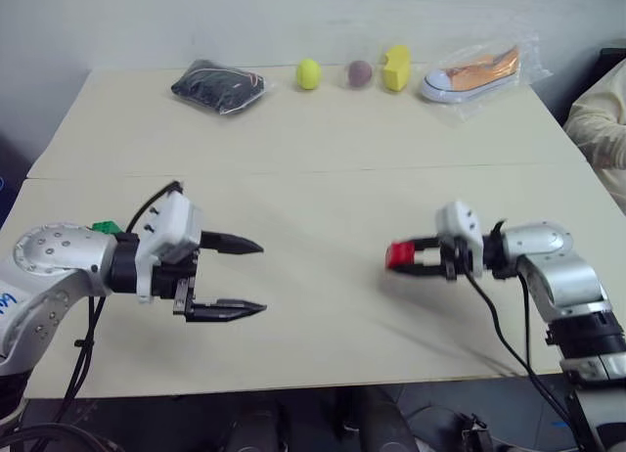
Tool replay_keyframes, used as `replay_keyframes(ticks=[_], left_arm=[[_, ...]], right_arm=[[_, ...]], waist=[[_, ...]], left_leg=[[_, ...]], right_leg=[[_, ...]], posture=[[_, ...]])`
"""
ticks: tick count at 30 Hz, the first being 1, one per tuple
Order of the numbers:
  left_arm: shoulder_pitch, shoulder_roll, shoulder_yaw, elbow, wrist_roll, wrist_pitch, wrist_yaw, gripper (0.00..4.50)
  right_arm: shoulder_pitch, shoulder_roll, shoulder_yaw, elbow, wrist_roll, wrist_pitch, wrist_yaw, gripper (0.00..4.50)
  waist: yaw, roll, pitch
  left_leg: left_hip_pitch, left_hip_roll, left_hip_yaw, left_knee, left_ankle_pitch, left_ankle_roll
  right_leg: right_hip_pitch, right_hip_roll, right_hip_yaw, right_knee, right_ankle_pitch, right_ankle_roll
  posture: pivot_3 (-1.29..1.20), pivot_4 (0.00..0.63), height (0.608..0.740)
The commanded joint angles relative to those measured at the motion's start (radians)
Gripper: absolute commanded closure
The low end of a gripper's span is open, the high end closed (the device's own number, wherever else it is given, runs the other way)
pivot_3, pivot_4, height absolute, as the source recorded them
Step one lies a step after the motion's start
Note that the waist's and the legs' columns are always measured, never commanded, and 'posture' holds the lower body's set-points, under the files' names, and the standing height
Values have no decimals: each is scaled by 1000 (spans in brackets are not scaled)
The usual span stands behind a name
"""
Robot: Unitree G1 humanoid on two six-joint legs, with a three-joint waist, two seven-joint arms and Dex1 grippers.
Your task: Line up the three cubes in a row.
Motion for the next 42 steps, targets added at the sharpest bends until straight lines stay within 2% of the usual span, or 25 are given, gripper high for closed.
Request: replay_keyframes(ticks=[1, 9, 12, 17, 25, 26, 30, 36, 40, 42], left_arm=[[-8, 6, -14, -38, 29, -45, -32, 0], [11, 6, -34, -48, 66, -75, -58, 0], [0, 7, -31, -30, 67, -73, -64, 0], [-4, 8, -21, -20, 62, -64, -63, 0], [50, 5, 36, -24, 58, -33, -10, 0], [80, 2, 68, -26, 55, -26, 2, 0], [257, -35, 259, -41, 61, -1, 69, 0], [638, -263, 701, -46, 120, 8, 224, 0], [770, -403, 874, 40, 144, -41, 305, 0], [798, -445, 911, 73, 151, -59, 335, 0]], right_arm=[[-7, -1, 37, -95, 18, -6, 55, 2984], [6, 88, 98, -86, -33, -34, -8, 2984], [31, 108, 139, -54, -99, -143, -18, 2984], [27, 119, 144, -18, -124, -185, -27, 2984], [26, 112, 135, -23, -113, -179, -15, 297], [22, 111, 129, -30, -106, -172, -15, 23], [-10, 113, 78, -79, -28, -80, -19, 23], [-124, 53, -63, -179, 216, 220, -8, 23], [-183, 17, -122, -200, 320, 357, -9, 23], [-195, 5, -135, -203, 338, 385, -7, 23]], waist=[[-3, 0, 0], [1, 0, 0], [3, 0, 0], [1, 0, 0], [0, 0, 0], [-1, 0, 0], [-4, 0, 0], [-2, 1, 0], [4, -2, -1], [5, -2, -1]], left_leg=[[1, 0, 0, 0, 0, 0], [1, 0, 0, 1, 0, 0], [0, 0, 0, 1, 0, 0], [0, 0, 0, 1, 0, 0], [0, 0, -1, 1, 0, 0], [0, 0, -1, 1, 0, 0], [1, 1, -1, 1, 0, 0], [0, 2, -2, 1, -1, 0], [0, 2, -4, 1, -3, 1], [0, 1, -5, 1, -4, 2]], right_leg=[[0, 0, 1, 1, 0, 0], [-1, -1, 0, 2, 0, -1], [0, -1, 0, 2, 0, -1], [0, -1, 0, 2, 0, -1], [0, -1, 0, 3, 0, -1], [0, -1, 0, 2, 0, -1], [-1, -1, 0, 2, -1, -1], [-1, -1, -1, 1, -1, -2], [1, -3, -3, -2, -1, -2], [1, -4, -3, -2, -1, -2]], posture=[[0, 150, 740], [0, 150, 740], [0, 150, 740], [0, 150, 740], [0, 150, 740], [0, 150, 740], [0, 150, 740], [0, 150, 740], [0, 150, 740], [0, 150, 740]])
